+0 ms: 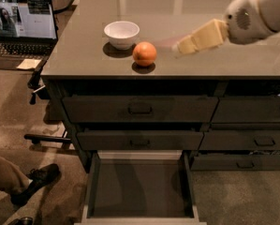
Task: Place orange into bottom drawer
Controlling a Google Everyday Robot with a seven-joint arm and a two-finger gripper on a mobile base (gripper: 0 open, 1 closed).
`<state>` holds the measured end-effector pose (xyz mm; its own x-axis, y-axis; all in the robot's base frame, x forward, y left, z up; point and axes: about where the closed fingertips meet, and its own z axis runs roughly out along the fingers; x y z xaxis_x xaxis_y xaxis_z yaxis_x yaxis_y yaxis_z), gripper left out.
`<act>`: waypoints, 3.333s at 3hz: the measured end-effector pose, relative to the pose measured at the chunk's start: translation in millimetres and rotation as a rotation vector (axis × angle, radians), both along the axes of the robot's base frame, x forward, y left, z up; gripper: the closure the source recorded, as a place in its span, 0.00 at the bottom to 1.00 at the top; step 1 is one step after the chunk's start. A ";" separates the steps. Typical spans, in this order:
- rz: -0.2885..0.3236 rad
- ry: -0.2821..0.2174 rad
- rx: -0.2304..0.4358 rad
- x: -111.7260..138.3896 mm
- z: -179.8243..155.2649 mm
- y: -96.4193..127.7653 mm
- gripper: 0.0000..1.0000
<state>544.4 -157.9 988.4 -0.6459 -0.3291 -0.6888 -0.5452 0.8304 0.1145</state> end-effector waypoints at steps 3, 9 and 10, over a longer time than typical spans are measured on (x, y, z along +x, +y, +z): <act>-0.107 -0.051 -0.155 71.2 6.6 44.1 0.00; -0.235 -0.018 0.182 156.9 -116.2 117.9 0.00; -0.231 -0.019 0.195 159.6 -111.7 124.7 0.00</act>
Offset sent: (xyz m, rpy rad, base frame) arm 0.1062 0.0611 -0.0058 -0.2468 0.0076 -0.1591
